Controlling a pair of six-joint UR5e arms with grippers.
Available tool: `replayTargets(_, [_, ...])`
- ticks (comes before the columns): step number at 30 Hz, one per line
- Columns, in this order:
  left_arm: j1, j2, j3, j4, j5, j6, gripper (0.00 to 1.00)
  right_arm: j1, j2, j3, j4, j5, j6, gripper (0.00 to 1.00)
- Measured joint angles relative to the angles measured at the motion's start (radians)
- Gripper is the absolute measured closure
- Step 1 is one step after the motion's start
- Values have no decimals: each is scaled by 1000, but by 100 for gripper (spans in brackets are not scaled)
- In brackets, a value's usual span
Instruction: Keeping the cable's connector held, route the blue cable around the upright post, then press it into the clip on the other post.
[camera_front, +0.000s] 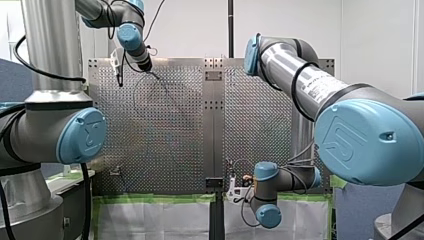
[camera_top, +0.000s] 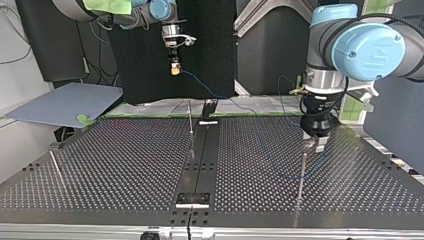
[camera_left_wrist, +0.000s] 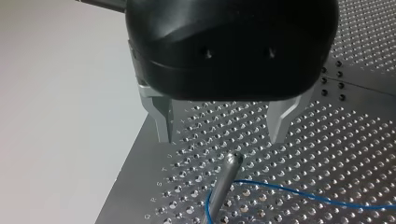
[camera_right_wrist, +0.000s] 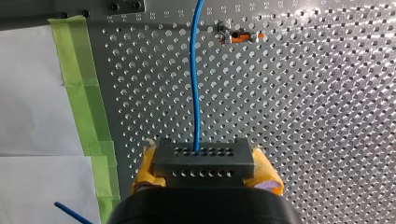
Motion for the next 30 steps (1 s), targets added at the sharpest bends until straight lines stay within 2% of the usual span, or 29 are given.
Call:
replayTargets(12, [0,5,14,-41,-30,20,2,4,0,-5,6,0,-1,100])
replayTargets(30, [-4,22,14,-77,-129,33,2,7,0,-6,6,2,-1,100])
